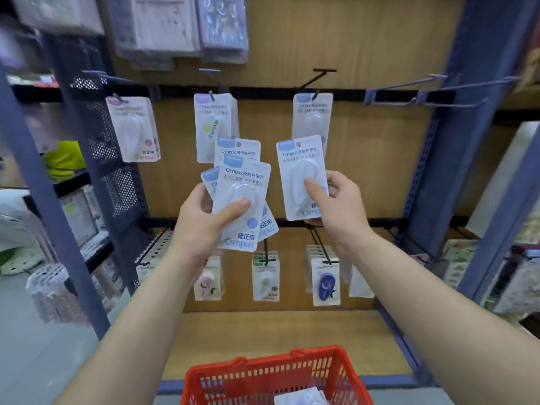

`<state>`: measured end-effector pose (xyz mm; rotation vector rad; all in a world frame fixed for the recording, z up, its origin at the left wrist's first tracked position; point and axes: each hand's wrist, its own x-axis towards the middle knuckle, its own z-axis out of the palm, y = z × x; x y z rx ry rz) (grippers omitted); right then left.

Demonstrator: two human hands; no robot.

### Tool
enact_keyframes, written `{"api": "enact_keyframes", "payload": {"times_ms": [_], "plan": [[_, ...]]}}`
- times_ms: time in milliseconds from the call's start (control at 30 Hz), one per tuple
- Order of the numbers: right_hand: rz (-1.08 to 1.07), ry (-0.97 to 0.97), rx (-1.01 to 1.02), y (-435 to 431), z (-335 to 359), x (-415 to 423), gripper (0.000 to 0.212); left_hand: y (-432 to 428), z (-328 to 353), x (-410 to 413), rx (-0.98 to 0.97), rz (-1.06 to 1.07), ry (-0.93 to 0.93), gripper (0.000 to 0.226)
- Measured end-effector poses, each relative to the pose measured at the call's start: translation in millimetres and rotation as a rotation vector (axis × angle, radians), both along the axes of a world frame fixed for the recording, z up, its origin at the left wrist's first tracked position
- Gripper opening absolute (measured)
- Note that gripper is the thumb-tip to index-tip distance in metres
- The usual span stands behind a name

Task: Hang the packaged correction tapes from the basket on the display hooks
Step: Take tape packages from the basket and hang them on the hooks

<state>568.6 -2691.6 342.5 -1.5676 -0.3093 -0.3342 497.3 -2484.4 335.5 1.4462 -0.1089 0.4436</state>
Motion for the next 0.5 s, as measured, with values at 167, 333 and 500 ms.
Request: {"api": "enact_keyframes", "payload": {"times_ms": [167, 333, 500], "plan": [[-0.076, -0.020, 0.077, -1.2, 42.5, 31.5, 0.011, 3.7, -8.0, 9.8, -0.020, -0.011, 0.014, 0.041], [-0.112, -0.035, 0.083, 2.0, 72.3, 59.1, 0.010, 7.0, -10.5, 16.2, -0.057, 0.003, 0.007, 0.041], [-0.136, 0.027, 0.105, 3.3, 74.3, 77.0, 0.022, 8.0, -9.4, 18.4, -0.078, -0.001, 0.000, 0.040]]}}
